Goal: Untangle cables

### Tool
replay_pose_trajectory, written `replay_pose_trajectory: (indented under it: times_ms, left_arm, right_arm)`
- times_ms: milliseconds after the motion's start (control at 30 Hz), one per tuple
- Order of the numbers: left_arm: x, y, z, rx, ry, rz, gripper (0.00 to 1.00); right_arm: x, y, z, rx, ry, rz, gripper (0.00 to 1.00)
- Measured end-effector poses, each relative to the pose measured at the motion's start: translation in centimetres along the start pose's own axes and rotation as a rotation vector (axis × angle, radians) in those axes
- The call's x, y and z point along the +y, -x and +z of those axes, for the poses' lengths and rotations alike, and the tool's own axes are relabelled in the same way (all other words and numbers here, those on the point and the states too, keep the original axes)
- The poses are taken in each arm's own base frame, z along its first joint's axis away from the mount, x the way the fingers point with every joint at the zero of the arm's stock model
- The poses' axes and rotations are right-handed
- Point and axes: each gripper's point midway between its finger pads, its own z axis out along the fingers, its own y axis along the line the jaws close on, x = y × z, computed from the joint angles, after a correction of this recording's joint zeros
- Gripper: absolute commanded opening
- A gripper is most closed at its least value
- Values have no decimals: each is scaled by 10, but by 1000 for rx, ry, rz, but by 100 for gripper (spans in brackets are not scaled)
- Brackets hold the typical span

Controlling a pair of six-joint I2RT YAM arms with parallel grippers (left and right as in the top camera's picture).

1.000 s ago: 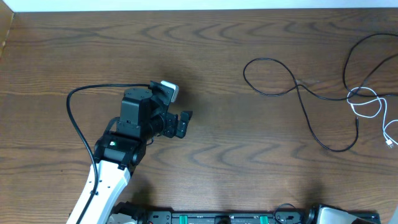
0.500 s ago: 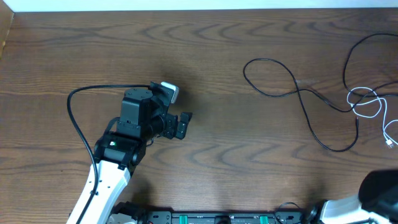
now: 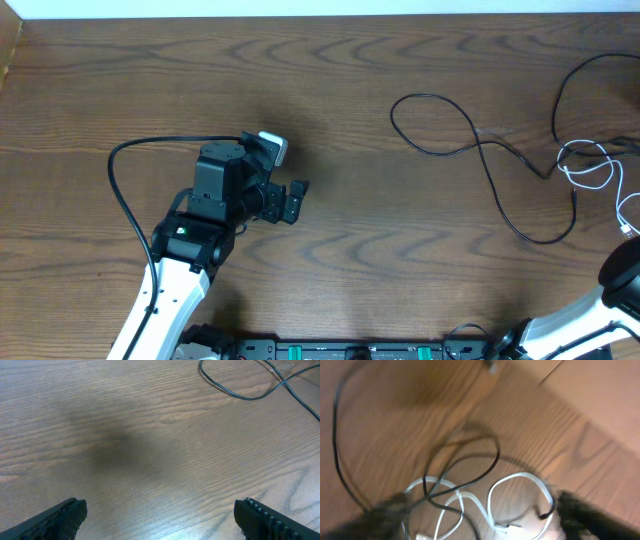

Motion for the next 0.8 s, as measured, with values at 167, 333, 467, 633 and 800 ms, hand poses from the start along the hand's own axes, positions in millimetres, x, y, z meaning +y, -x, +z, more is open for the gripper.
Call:
replay_pose_trajectory:
  times_ms: [167, 333, 467, 633, 800]
  left_arm:
    - [0, 0, 0, 0, 0, 0, 99]
    - [0, 0, 0, 0, 0, 0, 99]
    - [0, 0, 0, 1, 0, 0, 99]
    - [0, 0, 0, 1, 0, 0, 100]
    - [0, 0, 0, 0, 0, 0, 100]
  right_arm:
    - [26, -29, 3, 121, 105, -34, 99]
    - [68, -73, -15, 292, 272, -90, 99]
    - [107, -114, -38, 413, 361, -195, 99]
    - [157, -156, -62, 463, 403, -340, 99]
    - [195, -184, -61, 378, 407, -565, 99]
